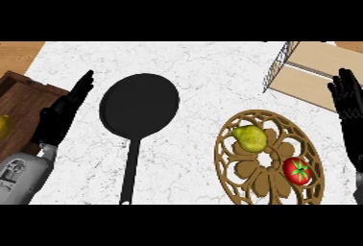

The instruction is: Pick the pear from the placemat and place it in the tiered shelf

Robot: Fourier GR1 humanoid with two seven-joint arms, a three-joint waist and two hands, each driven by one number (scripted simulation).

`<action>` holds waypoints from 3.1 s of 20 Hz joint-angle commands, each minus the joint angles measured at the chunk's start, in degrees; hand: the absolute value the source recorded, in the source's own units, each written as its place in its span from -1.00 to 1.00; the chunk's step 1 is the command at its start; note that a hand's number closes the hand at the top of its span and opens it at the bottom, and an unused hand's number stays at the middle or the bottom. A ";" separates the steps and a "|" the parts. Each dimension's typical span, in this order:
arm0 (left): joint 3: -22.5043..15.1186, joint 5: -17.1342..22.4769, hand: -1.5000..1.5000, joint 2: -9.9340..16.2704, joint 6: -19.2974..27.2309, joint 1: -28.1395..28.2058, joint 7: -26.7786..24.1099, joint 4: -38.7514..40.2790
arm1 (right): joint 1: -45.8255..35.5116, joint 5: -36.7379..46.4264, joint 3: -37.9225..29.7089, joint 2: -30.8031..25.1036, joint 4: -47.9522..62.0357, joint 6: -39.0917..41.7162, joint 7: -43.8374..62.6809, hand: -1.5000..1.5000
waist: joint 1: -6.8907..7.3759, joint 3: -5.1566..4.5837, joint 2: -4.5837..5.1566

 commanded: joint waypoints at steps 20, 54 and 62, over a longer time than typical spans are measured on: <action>-2.93 -0.73 0.00 -13.19 5.66 0.21 -1.94 0.51 | -27.63 -14.03 0.67 6.84 55.67 34.99 0.27 -1.00 | 3.08 0.06 2.85; 1.32 -5.15 0.00 -15.83 4.29 4.70 -3.03 -0.80 | -52.91 19.58 18.34 1.84 56.11 73.56 -1.47 -1.00 | -0.57 -0.21 1.50; 1.08 -8.53 0.00 -18.01 4.42 5.68 -0.38 -2.85 | -50.65 21.47 13.47 2.73 51.03 72.81 3.52 -1.00 | -1.01 -0.22 1.36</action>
